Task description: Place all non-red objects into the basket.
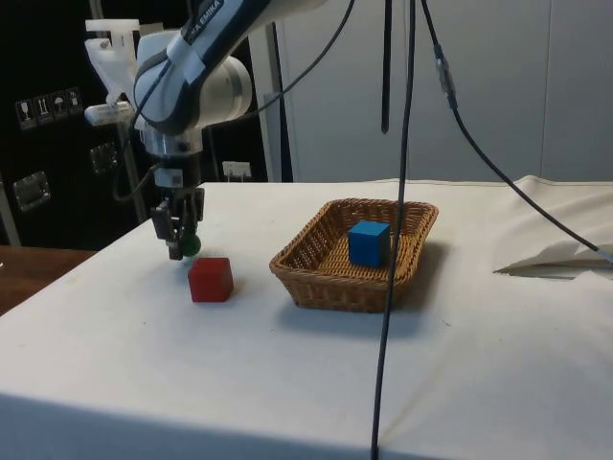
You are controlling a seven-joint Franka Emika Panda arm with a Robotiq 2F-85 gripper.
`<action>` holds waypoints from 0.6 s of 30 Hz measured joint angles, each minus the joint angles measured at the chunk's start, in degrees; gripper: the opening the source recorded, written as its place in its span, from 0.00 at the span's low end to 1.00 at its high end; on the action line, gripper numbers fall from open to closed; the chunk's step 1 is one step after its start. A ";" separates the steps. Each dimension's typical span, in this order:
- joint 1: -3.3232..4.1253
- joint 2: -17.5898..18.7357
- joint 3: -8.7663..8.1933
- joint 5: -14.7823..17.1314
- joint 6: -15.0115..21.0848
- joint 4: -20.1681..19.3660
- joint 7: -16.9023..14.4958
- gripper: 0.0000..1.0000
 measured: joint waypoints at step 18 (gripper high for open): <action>0.00 -7.39 -1.20 0.00 -5.33 -2.81 -1.38 0.00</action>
